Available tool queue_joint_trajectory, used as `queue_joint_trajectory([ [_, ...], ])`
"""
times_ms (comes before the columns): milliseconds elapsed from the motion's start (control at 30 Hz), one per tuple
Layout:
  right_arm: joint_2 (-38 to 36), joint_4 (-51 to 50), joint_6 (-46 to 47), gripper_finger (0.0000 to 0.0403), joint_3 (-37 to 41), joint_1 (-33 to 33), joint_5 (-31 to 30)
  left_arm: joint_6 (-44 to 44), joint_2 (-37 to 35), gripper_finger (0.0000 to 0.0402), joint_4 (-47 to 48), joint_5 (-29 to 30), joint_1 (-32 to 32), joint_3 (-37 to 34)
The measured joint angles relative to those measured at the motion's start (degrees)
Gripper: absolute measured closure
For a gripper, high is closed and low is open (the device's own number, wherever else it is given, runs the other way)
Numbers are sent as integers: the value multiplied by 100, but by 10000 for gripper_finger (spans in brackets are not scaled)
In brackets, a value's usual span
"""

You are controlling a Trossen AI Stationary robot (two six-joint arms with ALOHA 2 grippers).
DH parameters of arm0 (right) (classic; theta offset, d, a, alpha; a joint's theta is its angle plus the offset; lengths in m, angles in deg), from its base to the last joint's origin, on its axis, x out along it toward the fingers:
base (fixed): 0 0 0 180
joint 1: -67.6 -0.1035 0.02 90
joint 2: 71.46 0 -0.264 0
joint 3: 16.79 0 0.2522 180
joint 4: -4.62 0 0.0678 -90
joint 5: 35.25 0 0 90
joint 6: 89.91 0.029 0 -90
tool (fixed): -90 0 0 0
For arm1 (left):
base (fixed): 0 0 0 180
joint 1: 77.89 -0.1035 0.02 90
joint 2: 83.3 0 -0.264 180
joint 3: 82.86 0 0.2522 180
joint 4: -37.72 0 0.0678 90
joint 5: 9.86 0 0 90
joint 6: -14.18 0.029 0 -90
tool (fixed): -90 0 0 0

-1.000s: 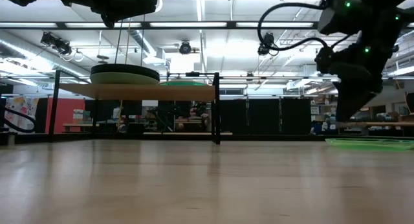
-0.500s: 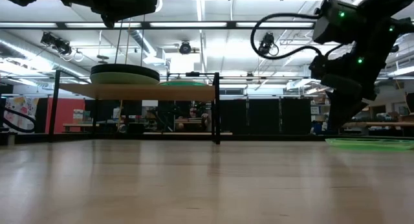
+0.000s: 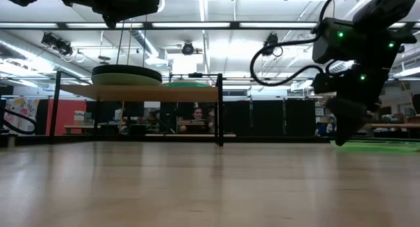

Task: Place and stack plates onto a shelf
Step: Stack the green plate on top of the orange plate on the shelf

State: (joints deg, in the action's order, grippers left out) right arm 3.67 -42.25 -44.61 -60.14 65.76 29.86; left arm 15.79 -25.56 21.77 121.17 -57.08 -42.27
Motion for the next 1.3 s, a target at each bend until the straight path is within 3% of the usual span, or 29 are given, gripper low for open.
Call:
queue_joint_trajectory([
  [433,458,75,20,265,-24,-11,-118,0,0,265,0,0,-1,0],
  [1067,479,119,-4,390,2,4,-176,0,0,265,0,0,-1,0],
  [1300,479,125,-2,392,2,2,-269,0,0,265,0,0,-1,0],
])
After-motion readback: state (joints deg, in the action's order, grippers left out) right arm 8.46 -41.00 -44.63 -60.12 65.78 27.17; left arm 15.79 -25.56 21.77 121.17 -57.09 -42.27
